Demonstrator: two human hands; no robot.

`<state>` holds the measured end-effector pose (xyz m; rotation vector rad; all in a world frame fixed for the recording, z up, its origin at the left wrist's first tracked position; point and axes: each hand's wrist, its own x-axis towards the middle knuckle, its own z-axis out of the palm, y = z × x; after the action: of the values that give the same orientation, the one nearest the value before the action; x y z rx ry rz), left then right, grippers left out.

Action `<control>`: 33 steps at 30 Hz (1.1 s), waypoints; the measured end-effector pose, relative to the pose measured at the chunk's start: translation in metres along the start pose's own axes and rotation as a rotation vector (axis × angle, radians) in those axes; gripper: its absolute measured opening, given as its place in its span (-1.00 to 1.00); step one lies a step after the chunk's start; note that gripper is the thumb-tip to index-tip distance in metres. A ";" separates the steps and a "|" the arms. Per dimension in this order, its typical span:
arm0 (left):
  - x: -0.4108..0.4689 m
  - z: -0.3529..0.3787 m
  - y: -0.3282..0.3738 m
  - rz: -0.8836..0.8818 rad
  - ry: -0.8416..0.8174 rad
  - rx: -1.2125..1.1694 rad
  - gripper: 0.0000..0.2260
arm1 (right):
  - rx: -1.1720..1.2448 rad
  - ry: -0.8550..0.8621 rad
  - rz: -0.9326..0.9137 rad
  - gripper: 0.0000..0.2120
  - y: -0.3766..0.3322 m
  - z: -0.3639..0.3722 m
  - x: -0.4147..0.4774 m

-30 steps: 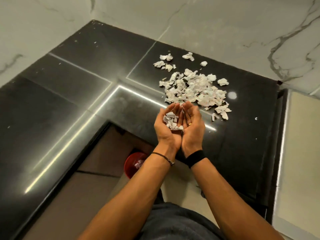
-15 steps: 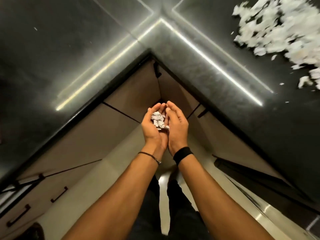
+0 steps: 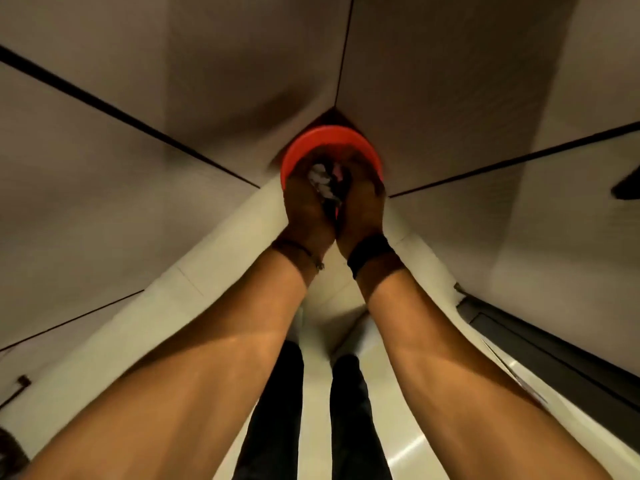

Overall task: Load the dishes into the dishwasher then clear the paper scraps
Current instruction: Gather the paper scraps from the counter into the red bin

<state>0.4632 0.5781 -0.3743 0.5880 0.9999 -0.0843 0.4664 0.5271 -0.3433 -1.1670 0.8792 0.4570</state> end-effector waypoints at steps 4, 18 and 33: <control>0.023 -0.011 0.006 -0.007 -0.058 0.165 -0.58 | -0.056 0.003 -0.022 -0.70 0.014 -0.001 0.034; -0.139 0.032 0.068 0.112 0.080 0.361 -0.73 | -0.283 -0.059 -0.191 -0.76 -0.076 -0.028 -0.092; -0.399 0.136 0.146 0.469 -0.381 0.671 -0.68 | -0.128 -0.082 -0.554 -0.68 -0.226 -0.073 -0.357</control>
<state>0.3954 0.5551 0.0665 1.3514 0.4254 -0.1107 0.3890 0.4226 0.0652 -1.4359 0.4295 0.1057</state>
